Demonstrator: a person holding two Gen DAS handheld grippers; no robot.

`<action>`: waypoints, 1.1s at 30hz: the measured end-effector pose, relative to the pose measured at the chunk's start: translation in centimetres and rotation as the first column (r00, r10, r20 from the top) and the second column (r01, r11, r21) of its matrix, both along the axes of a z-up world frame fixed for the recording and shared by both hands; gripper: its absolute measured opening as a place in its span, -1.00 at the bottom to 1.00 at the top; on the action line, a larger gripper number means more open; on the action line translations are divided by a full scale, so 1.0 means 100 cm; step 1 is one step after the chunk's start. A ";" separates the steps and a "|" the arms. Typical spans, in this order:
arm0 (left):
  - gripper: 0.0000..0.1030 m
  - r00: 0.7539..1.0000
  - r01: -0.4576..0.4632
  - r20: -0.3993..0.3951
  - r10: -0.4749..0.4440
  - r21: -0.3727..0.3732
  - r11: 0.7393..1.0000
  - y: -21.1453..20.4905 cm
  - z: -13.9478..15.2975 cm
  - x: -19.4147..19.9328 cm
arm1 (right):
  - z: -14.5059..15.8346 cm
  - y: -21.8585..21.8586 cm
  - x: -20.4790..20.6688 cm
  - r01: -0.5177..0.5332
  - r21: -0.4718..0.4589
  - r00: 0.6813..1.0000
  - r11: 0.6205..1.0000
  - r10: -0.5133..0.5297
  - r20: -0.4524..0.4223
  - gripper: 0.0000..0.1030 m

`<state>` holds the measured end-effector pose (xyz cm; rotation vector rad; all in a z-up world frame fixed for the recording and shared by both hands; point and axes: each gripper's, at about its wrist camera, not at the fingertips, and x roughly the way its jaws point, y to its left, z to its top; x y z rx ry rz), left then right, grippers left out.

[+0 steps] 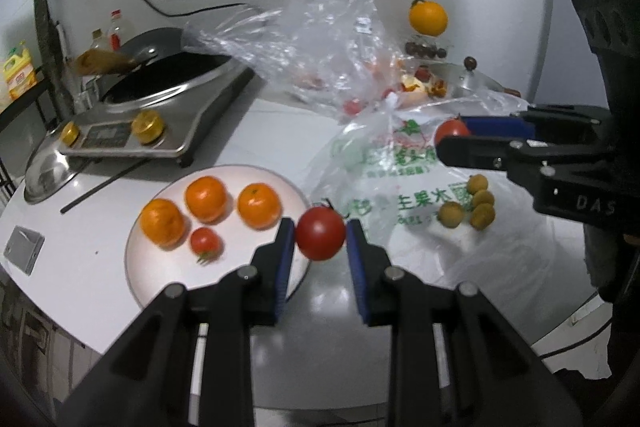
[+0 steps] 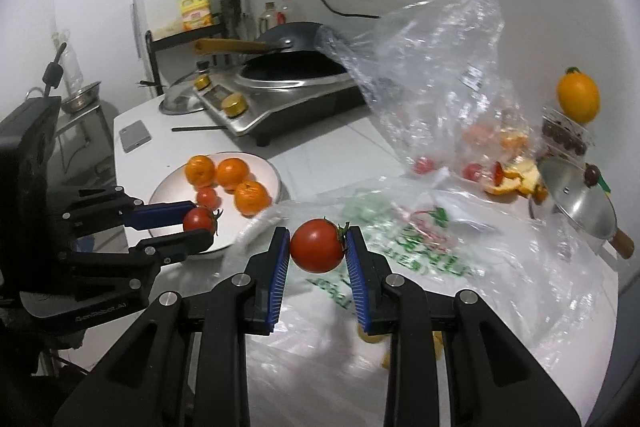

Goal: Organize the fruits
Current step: 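Carry both held cherry tomatoes over to the white plate, then lower the tomatoes onto the plate and open the right gripper while the left gripper opens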

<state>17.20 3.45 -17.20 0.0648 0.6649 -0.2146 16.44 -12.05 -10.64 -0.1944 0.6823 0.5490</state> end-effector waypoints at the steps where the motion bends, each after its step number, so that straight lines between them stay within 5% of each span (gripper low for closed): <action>1: -0.47 1.000 -0.005 0.001 0.005 -0.001 1.000 0.003 0.000 -0.001 | 0.000 0.004 0.000 -0.004 -0.001 1.000 1.000 0.004 -0.002 -0.41; 33: -0.47 0.995 -0.103 -0.010 0.102 -0.063 0.993 0.099 -0.022 -0.010 | -0.074 0.139 0.043 -0.133 -0.008 0.975 0.991 0.130 -0.183 -0.41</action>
